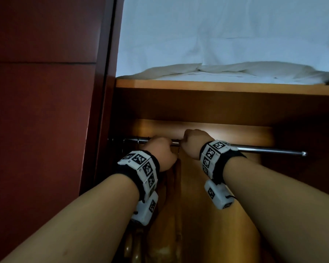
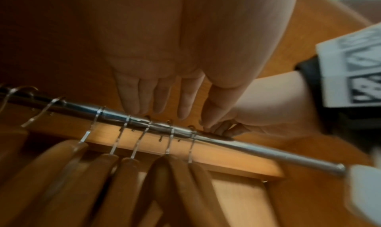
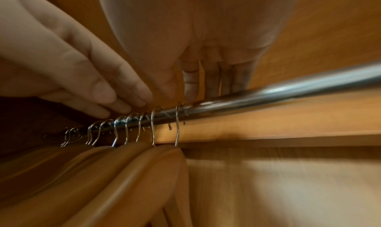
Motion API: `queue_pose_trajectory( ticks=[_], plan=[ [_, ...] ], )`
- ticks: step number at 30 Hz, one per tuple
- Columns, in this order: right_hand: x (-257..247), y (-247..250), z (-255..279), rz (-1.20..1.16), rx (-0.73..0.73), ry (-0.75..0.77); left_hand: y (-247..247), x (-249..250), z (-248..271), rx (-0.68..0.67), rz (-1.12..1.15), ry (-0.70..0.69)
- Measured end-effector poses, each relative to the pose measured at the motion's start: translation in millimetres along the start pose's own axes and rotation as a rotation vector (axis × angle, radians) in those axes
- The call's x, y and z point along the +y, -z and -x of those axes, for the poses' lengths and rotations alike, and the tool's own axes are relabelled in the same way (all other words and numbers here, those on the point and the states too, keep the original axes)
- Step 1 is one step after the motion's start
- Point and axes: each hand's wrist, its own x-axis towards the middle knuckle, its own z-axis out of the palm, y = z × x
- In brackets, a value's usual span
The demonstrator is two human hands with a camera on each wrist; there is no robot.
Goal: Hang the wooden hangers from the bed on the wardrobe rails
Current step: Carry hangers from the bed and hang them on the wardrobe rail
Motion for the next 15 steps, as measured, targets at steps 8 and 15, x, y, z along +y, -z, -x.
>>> queue_pose_trajectory(
  ticks=[8, 15],
  plan=[
    [23.2, 33.7, 55.9, -0.013, -0.025, -0.05, 4.6, 14.8, 20.1, -0.044, 0.296, -0.019],
    [40.4, 54.3, 117.8, -0.044, -0.038, -0.177, -6.9, 38.1, 49.9, -0.147, 0.452, -0.097]
  ],
)
